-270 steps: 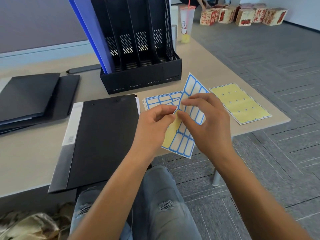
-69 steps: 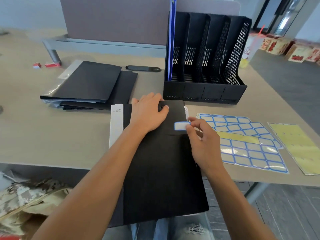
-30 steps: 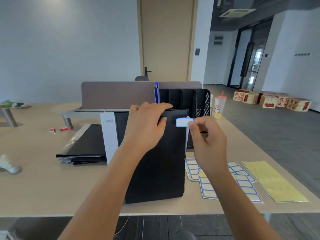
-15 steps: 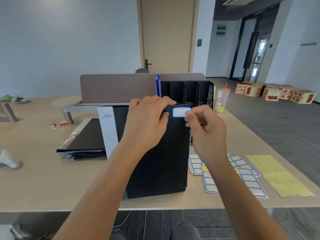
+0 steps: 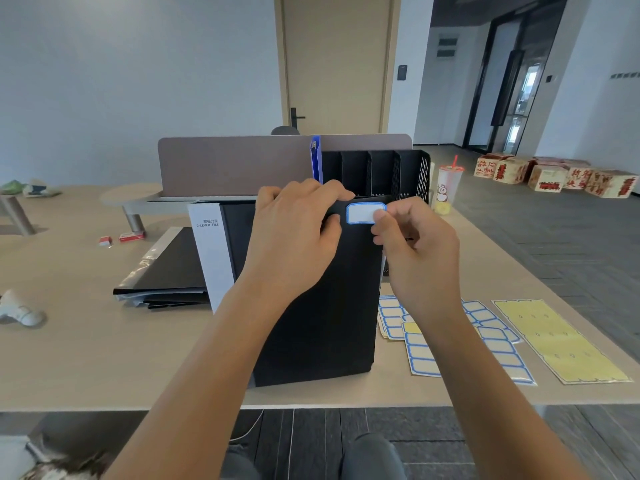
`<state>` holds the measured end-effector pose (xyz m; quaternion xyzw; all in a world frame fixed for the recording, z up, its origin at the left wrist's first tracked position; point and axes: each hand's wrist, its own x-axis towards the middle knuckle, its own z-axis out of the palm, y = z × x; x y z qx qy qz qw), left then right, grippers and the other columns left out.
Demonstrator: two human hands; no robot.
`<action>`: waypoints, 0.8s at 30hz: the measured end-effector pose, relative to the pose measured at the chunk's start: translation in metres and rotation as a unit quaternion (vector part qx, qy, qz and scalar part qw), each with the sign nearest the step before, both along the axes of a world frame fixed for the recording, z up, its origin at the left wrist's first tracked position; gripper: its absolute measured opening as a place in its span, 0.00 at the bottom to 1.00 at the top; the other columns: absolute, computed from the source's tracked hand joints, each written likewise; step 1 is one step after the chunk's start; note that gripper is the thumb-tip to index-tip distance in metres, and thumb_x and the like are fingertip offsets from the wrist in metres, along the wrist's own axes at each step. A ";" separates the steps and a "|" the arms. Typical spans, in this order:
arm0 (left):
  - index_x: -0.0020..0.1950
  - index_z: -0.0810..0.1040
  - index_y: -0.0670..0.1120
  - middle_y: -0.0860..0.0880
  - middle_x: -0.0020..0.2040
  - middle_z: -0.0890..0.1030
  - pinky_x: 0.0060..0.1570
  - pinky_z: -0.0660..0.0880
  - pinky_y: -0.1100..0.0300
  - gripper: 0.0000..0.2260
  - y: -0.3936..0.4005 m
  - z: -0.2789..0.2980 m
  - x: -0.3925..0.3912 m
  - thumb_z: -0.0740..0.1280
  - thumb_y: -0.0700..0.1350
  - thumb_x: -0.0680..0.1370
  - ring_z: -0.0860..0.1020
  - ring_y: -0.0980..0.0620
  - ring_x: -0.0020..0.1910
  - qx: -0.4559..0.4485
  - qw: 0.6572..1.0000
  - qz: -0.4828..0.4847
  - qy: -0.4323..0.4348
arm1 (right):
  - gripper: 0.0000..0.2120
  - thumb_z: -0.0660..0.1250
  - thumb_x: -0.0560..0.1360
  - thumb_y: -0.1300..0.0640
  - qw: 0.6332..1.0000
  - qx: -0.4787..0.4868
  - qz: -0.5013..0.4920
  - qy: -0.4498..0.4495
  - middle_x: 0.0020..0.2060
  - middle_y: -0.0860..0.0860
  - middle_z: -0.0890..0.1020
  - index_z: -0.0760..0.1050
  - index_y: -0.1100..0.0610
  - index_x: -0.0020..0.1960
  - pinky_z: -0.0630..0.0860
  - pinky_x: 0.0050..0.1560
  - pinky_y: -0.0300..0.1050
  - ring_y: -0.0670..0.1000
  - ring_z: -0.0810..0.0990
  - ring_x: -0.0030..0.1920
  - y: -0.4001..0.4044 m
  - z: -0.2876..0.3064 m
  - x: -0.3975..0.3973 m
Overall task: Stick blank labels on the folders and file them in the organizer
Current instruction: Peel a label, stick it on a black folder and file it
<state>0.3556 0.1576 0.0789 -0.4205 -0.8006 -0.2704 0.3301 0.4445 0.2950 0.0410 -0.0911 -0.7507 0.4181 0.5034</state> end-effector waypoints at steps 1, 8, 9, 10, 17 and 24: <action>0.62 0.78 0.56 0.55 0.48 0.81 0.58 0.66 0.52 0.13 0.000 0.000 0.000 0.64 0.44 0.80 0.77 0.53 0.47 0.002 1.000 0.000 0.000 | 0.07 0.67 0.84 0.55 1.000 0.002 -0.001 -0.001 0.39 0.45 0.84 0.80 0.54 0.48 0.81 0.47 0.49 0.49 0.83 0.43 0.000 0.000 0.000; 0.61 0.78 0.56 0.56 0.48 0.81 0.58 0.65 0.53 0.11 0.000 -0.001 0.002 0.63 0.48 0.80 0.77 0.53 0.47 0.011 1.000 -0.005 0.004 | 0.06 0.67 0.84 0.55 1.000 0.004 -0.002 0.001 0.39 0.46 0.84 0.80 0.54 0.49 0.81 0.48 0.48 0.49 0.84 0.43 0.000 0.001 0.001; 0.61 0.78 0.56 0.56 0.48 0.81 0.57 0.65 0.53 0.11 0.000 -0.001 0.002 0.63 0.49 0.80 0.77 0.54 0.47 0.013 1.000 -0.004 0.006 | 0.06 0.67 0.84 0.55 1.000 0.004 -0.001 0.002 0.39 0.46 0.84 0.80 0.54 0.49 0.81 0.47 0.48 0.49 0.84 0.43 -0.001 0.000 0.001; 0.60 0.78 0.56 0.56 0.48 0.82 0.57 0.64 0.53 0.11 0.001 -0.001 0.002 0.62 0.50 0.80 0.77 0.54 0.47 0.016 1.000 -0.005 0.007 | 0.06 0.67 0.84 0.55 1.000 0.004 -0.001 0.003 0.39 0.46 0.84 0.80 0.54 0.49 0.80 0.47 0.48 0.49 0.84 0.43 -0.001 0.000 0.001; 0.58 0.79 0.56 0.57 0.47 0.82 0.56 0.64 0.54 0.11 0.003 -0.003 0.003 0.62 0.55 0.80 0.77 0.55 0.47 0.037 0.999 -0.006 0.011 | 0.07 0.67 0.84 0.56 1.000 0.010 0.001 0.001 0.39 0.45 0.84 0.80 0.55 0.49 0.81 0.47 0.49 0.48 0.84 0.43 0.000 0.001 0.003; 0.56 0.80 0.55 0.57 0.46 0.82 0.56 0.65 0.52 0.08 0.005 -0.004 0.004 0.65 0.56 0.80 0.77 0.54 0.45 0.055 0.998 -0.005 0.016 | 0.06 0.67 0.84 0.55 1.000 0.015 -0.003 0.003 0.39 0.45 0.84 0.80 0.55 0.50 0.81 0.47 0.47 0.48 0.84 0.43 0.000 0.001 0.003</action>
